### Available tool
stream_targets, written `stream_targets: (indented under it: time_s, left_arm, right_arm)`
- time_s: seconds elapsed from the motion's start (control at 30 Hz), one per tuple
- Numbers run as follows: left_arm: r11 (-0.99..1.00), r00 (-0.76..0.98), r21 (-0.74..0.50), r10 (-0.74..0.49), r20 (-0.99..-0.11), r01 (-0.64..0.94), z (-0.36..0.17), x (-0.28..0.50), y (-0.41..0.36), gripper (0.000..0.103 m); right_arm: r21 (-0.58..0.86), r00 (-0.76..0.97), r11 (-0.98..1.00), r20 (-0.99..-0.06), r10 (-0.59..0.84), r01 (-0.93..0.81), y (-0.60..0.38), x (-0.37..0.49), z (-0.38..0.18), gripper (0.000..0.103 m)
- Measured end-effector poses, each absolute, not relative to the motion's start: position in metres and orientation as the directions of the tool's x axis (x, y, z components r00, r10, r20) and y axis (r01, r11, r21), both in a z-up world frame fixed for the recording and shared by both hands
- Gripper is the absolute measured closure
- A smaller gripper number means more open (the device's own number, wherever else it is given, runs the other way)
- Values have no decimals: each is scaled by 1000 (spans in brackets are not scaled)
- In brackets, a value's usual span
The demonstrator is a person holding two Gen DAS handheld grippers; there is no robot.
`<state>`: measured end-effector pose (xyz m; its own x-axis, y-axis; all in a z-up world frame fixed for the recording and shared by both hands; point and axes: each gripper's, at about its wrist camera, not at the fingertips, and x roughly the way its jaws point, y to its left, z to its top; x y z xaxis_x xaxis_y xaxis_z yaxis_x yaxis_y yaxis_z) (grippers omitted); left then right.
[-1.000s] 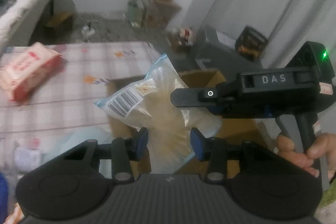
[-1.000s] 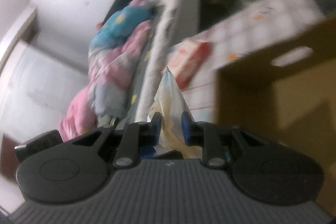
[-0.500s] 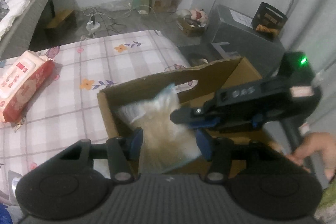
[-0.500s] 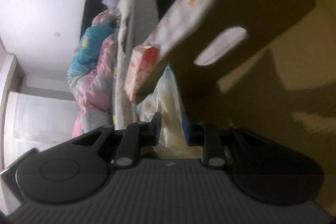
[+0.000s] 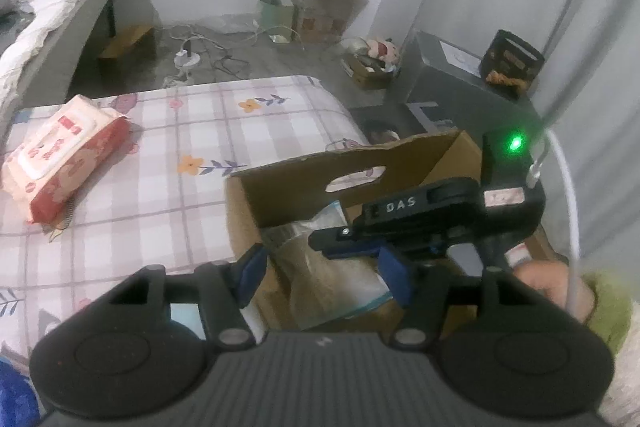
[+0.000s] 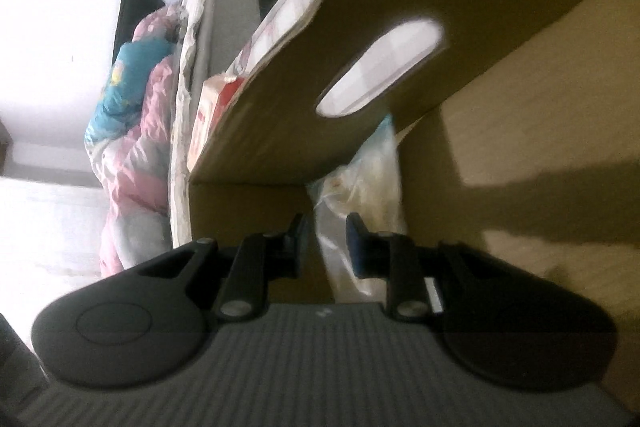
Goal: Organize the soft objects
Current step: 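Lower the bag into the box and open the right gripper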
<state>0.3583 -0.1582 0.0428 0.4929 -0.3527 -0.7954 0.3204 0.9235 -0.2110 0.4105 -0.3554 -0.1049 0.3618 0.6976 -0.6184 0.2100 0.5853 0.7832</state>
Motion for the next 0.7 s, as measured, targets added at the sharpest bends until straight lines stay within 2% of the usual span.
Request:
stream_targets:
  time_s: [0.17, 0.27, 0.37, 0.43, 0.57, 0.7]
  left_arm:
    - [934, 509, -210, -336, -792, 289, 49, 350, -139, 38]
    - [937, 528, -213, -333, -781, 275, 56, 343, -124, 34]
    - [943, 549, -213, -323, -771, 255, 64, 333, -107, 31]
    - [946, 556, -215, -317, -769, 242, 67, 324, -95, 27]
    - [959, 575, -204, -281, -768, 196, 69, 302, -64, 18]
    - [978, 603, -183, -209, -770, 105, 69, 275, -23, 15]
  right_arm:
    - [784, 356, 593, -615, 704, 182, -337, 415, -101, 82]
    - [768, 389, 626, -623, 679, 137, -337, 416, -84, 82]
    - [730, 454, 676, -639, 620, 104, -349, 409, -63, 81]
    - [670, 480, 732, -686, 547, 123, -358, 406, -56, 81]
    - [597, 437, 779, -762, 478, 191, -359, 405, -76, 81]
    - [629, 417, 753, -748, 517, 194, -342, 407, -90, 81]
